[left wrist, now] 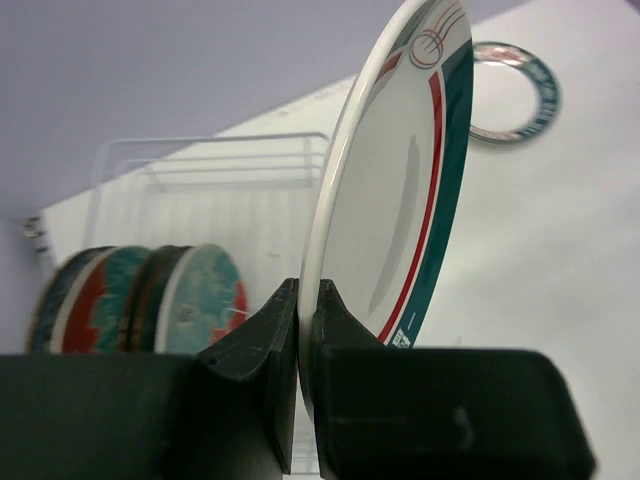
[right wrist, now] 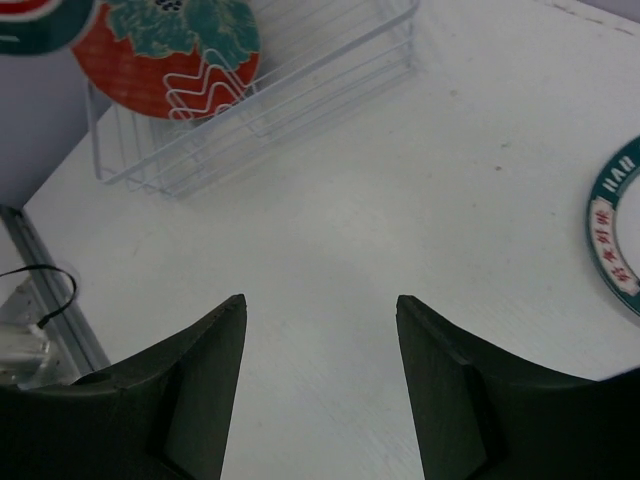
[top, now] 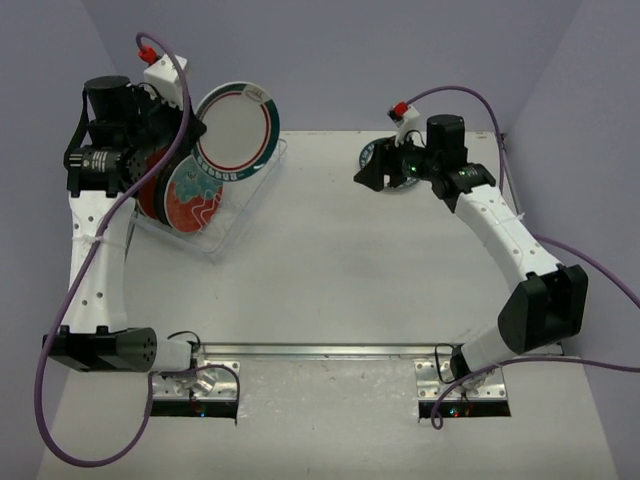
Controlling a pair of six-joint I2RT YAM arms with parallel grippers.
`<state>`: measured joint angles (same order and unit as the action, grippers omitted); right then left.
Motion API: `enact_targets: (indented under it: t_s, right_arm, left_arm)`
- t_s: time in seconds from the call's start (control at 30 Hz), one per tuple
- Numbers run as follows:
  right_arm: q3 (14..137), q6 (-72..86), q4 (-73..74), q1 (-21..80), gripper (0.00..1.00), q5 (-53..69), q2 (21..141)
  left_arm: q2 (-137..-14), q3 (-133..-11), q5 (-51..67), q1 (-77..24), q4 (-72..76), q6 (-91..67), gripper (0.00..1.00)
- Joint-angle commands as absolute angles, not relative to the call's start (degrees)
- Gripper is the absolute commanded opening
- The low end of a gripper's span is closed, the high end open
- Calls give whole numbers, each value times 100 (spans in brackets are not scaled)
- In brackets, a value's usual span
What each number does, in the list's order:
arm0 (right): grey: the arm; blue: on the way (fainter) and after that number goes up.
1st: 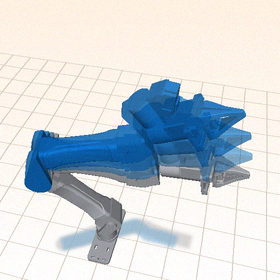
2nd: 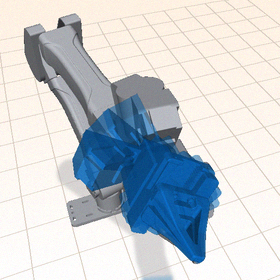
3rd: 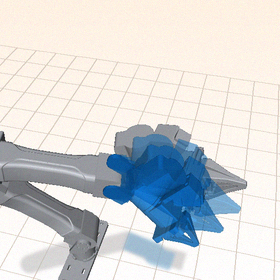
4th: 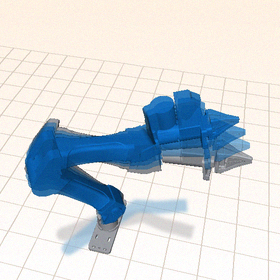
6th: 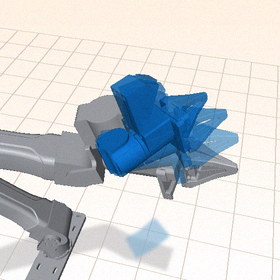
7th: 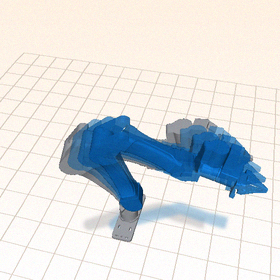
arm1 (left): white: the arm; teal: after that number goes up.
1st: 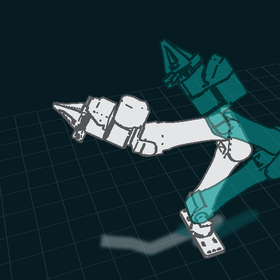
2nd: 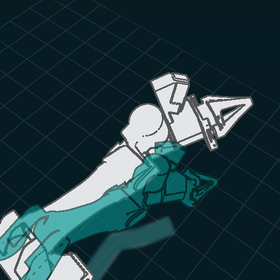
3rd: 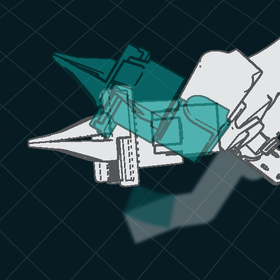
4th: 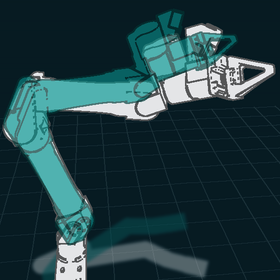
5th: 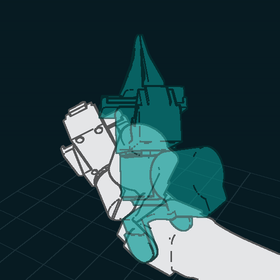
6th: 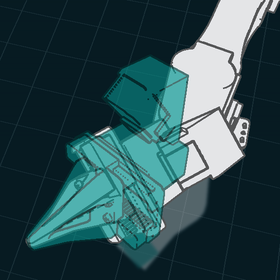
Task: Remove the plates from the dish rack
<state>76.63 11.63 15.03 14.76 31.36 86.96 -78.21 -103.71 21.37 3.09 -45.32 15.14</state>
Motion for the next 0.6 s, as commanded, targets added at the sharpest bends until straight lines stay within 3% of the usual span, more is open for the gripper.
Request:
enact_targets:
  t_s: [0.0, 0.37, 0.5, 0.57]
  right_arm:
    - [8039, 1593, 1186, 1950, 62, 3687, 8768]
    - [8517, 2030, 887, 2663, 55, 3507, 9316]
    - [8724, 2342, 910, 2740, 47, 3672, 9632]
    - [8745, 2428, 896, 2752, 38, 3755, 9697]
  left_arm:
    - [-7668, -9854, 4155, 294, -4478, 1027, 0]
    - [-7489, -9193, 5150, 62, -4439, 923, 0]
    - [-7402, -8955, 5106, -54, -4372, 930, 0]
    - [-7381, -8862, 5079, -90, -4345, 923, 0]
